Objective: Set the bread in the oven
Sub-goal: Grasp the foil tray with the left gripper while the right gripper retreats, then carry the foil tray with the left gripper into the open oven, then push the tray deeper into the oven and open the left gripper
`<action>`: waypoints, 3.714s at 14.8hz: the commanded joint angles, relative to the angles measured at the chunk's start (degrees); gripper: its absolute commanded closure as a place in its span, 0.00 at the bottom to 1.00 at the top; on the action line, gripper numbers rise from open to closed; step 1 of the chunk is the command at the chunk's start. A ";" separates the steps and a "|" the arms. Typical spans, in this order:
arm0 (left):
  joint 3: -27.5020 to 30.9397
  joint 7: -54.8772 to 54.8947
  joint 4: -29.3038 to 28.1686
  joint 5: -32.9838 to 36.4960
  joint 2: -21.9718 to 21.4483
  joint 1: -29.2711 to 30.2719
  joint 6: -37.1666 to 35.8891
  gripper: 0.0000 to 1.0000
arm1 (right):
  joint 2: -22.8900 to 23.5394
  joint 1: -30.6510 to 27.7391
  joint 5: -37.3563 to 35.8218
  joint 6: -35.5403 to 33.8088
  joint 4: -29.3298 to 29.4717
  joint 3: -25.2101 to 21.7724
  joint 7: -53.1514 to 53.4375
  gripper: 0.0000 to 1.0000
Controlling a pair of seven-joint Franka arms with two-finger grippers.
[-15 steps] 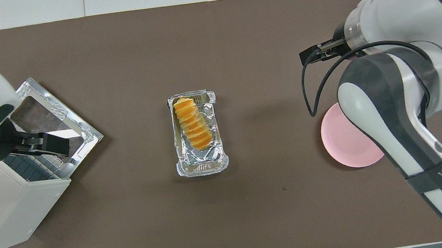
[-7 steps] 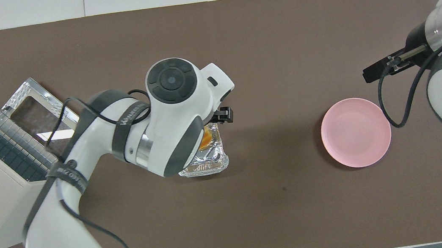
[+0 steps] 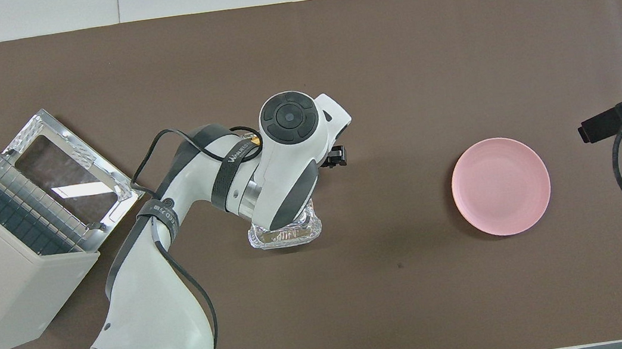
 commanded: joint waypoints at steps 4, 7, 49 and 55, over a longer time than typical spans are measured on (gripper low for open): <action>0.49 -6.02 -0.71 0.46 -0.63 -2.28 -3.67 0.05 | -0.02 -5.00 0.21 -5.93 3.07 2.18 -1.31 0.00; 0.40 -9.02 -1.06 0.37 -0.72 -2.55 -3.76 0.87 | -0.02 -4.82 0.12 -5.31 3.07 2.18 -0.96 0.00; 27.56 -3.66 1.14 -1.03 -6.87 18.98 -25.38 1.00 | -0.81 -4.47 0.21 -5.84 2.01 2.09 -0.26 0.00; 28.27 -3.83 -0.36 -1.03 -7.66 18.90 -24.33 1.00 | -0.81 -4.47 0.21 -5.84 2.01 2.09 -0.26 0.00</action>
